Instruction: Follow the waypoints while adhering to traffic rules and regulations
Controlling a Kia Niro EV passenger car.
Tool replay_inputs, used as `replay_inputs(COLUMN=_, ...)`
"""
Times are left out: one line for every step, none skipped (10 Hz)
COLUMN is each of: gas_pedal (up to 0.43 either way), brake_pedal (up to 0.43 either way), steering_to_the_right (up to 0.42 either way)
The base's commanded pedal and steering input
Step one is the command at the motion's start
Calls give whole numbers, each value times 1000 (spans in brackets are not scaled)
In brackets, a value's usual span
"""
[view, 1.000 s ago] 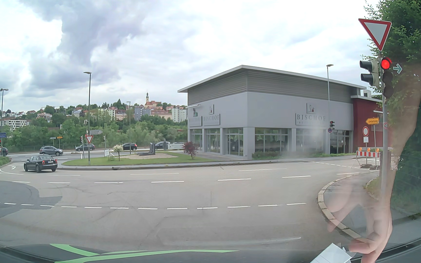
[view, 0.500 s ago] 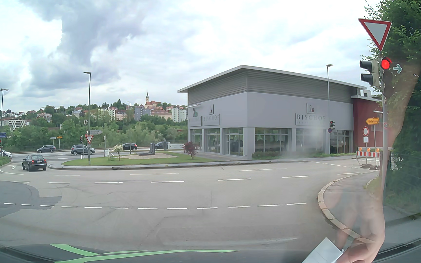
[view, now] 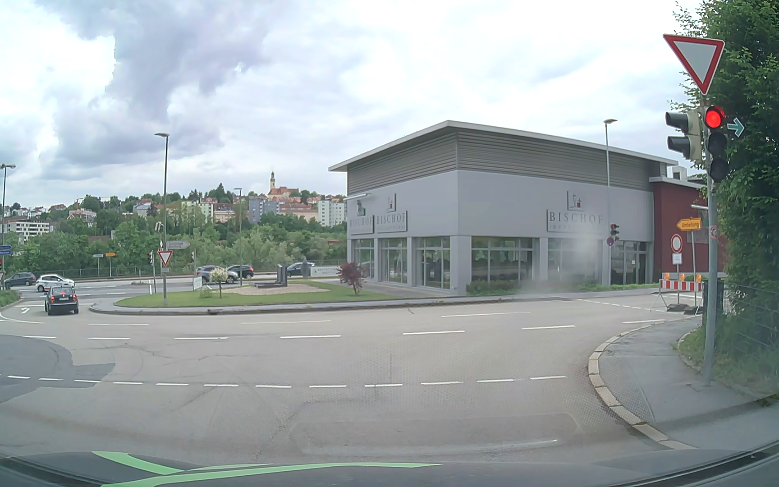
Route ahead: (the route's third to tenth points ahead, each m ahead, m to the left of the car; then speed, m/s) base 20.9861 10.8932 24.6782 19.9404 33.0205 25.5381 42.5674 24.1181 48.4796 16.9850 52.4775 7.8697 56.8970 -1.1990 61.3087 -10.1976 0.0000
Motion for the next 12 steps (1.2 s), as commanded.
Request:
replay_inputs(gas_pedal=0, brake_pedal=360, steering_to_the_right=0)
replay_inputs(gas_pedal=0, brake_pedal=366, steering_to_the_right=0)
replay_inputs(gas_pedal=0, brake_pedal=360, steering_to_the_right=0)
replay_inputs(gas_pedal=0, brake_pedal=360, steering_to_the_right=0)
replay_inputs(gas_pedal=0, brake_pedal=360, steering_to_the_right=0)
replay_inputs(gas_pedal=0, brake_pedal=360, steering_to_the_right=0)
replay_inputs(gas_pedal=0, brake_pedal=360, steering_to_the_right=0)
replay_inputs(gas_pedal=0, brake_pedal=360, steering_to_the_right=0)
replay_inputs(gas_pedal=0, brake_pedal=360, steering_to_the_right=0)
replay_inputs(gas_pedal=0, brake_pedal=360, steering_to_the_right=0)
replay_inputs(gas_pedal=0, brake_pedal=360, steering_to_the_right=0)
replay_inputs(gas_pedal=0, brake_pedal=360, steering_to_the_right=0)
